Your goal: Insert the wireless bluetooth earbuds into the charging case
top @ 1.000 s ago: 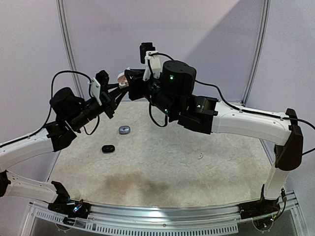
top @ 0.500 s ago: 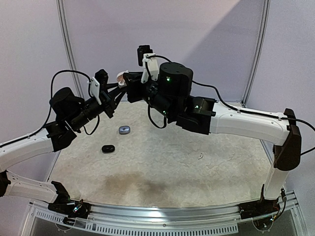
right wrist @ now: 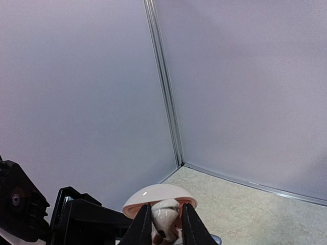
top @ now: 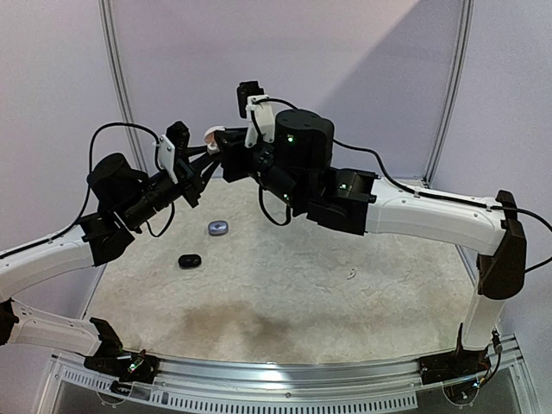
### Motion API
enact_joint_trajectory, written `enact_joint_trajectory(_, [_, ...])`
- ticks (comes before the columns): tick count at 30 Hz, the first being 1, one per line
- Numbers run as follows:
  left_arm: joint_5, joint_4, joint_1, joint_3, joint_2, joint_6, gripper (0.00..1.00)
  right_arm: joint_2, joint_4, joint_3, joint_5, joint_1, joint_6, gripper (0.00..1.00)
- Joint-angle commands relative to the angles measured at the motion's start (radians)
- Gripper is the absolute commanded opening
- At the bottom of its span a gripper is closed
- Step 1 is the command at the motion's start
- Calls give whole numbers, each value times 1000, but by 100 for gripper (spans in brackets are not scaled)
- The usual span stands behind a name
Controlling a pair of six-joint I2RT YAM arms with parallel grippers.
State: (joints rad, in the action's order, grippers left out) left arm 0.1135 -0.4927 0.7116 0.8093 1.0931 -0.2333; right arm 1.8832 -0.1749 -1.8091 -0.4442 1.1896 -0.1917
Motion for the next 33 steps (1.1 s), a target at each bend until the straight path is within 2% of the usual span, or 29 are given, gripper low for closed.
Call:
enact_joint_trajectory(1, [4, -19, 19, 28, -12, 0, 0, 50, 73, -29, -26, -8, 3, 23])
enact_joint_trajectory(11, [3, -12, 17, 28, -16, 18, 0, 58, 104, -47, -70, -7, 13, 24])
enact_joint_trajectory(17, [7, -4, 16, 27, -16, 33, 0, 50, 113, -54, -113, -7, 23, 30])
enact_joint_trajectory(23, [15, 11, 15, 27, -18, 43, 0, 55, 126, -78, -81, -7, 38, 35])
enact_joint_trajectory(28, [18, 22, 15, 27, -19, 50, 0, 58, 141, -98, -72, -8, 44, 42])
enact_joint_trajectory(33, [7, 67, 10, 26, -24, 79, 0, 24, 147, -102, -43, -8, 64, 55])
